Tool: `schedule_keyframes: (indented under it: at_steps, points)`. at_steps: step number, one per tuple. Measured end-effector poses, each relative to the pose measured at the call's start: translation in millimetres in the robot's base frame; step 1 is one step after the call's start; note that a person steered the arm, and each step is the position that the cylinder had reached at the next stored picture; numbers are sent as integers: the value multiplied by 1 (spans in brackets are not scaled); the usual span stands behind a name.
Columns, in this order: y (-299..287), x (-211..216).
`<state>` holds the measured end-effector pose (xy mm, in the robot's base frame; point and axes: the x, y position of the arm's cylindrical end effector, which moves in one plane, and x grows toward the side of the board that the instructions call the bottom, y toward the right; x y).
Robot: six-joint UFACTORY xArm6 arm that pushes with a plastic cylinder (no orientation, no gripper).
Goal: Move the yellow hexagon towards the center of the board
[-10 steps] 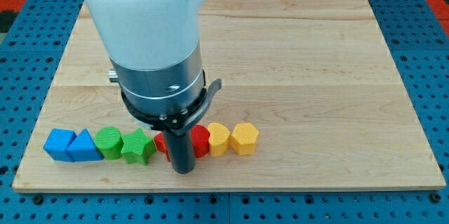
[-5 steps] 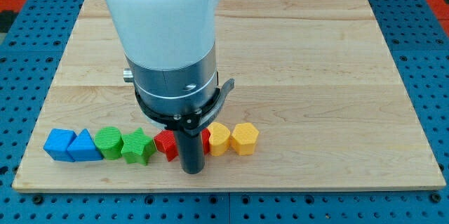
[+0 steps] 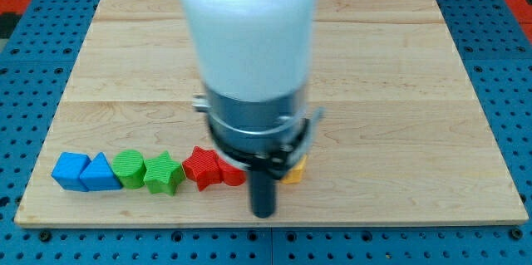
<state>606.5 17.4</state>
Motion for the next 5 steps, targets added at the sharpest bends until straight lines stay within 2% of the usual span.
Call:
schedule_keyframes:
  at_steps: [1,4,5]
  points:
    - [25,-23]
    - [-39,-133]
    - [-21,-150]
